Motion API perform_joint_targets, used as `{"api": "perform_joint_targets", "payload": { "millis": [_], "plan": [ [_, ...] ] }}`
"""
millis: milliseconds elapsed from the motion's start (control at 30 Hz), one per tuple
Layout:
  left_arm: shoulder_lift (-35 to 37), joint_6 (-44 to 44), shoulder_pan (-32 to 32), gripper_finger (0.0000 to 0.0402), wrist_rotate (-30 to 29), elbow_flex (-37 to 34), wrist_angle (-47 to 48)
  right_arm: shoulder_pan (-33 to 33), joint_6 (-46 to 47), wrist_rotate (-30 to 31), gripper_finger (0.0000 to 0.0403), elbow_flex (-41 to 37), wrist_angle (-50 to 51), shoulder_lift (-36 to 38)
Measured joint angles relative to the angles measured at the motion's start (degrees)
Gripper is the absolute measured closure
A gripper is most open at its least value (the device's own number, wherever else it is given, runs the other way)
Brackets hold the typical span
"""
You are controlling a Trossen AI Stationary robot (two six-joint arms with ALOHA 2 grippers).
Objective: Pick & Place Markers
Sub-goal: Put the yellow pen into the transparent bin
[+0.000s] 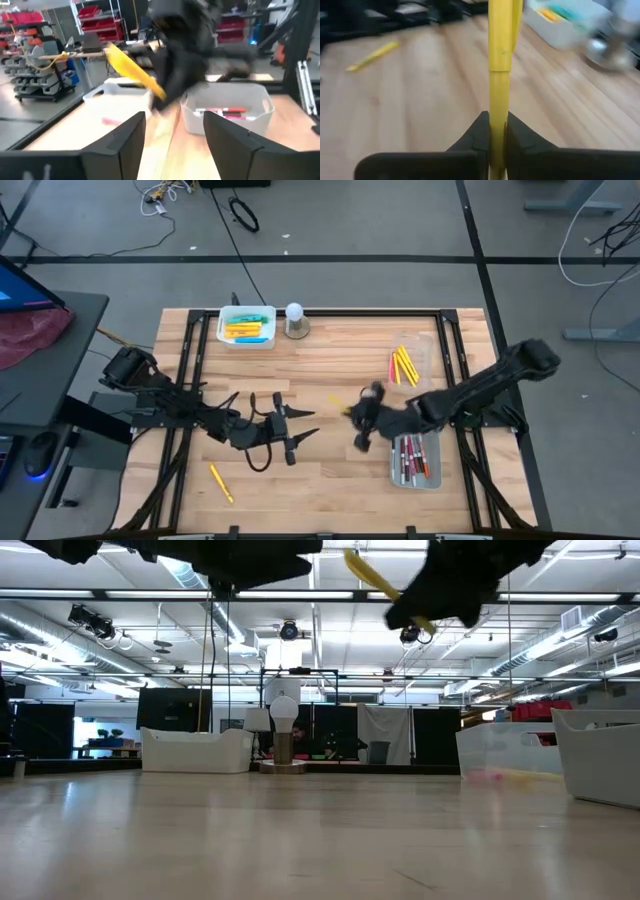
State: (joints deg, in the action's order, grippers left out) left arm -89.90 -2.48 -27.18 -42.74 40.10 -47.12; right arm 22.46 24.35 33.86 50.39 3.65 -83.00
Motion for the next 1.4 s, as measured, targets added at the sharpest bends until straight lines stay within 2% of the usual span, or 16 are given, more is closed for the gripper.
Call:
{"api": "perform_joint_targets", "payload": {
  "millis": [233, 367, 500, 633, 733, 867, 1100, 1400],
  "plan": [
    [-0.01, 1.86, 0.43, 0.0188, -0.94, 0.0, 3.63, -8.68, 15.47, -1.78, 0.0379, 0.0, 30.73, 11.88],
    [-0.05, 2.25, 0.37, 0.0194, -0.81, 0.0, 4.71, -18.8, 21.34, -7.88, 0.0379, -0.21, 48.02, 14.4],
    [-0.05, 3.32, 0.39, 0.02, -0.78, 0.0, 5.43, -29.88, 22.46, -17.38, 0.0378, -3.2, 57.03, 14.64],
    [-0.05, 3.36, 0.55, 0.0202, -0.78, 0.0, 5.68, -40.44, 17.15, -25.46, 0.0378, -8.64, 56.28, 14.62],
    [-0.05, 3.53, 0.76, 0.0202, -0.74, 0.0, 5.93, -48.01, 11.85, -27.15, 0.0378, -11.17, 53.58, 14.58],
    [-0.05, 3.77, 1.18, 0.0202, -0.59, 0.0, 5.99, -53.8, 8.57, -27.5, 0.0374, -11.91, 51.02, 14.6],
    [-0.07, 4.95, 1.51, 0.0202, -0.54, 0.0, 6.37, -58.11, 7.7, -28.89, 0.0361, -11.91, 49.0, 14.6],
    [-0.1, 6.1, 1.51, 0.0202, -0.53, 0.0, 6.76, -58.71, 6.65, -28.97, 0.0358, -11.91, 47.86, 12.85]
  ]
}}
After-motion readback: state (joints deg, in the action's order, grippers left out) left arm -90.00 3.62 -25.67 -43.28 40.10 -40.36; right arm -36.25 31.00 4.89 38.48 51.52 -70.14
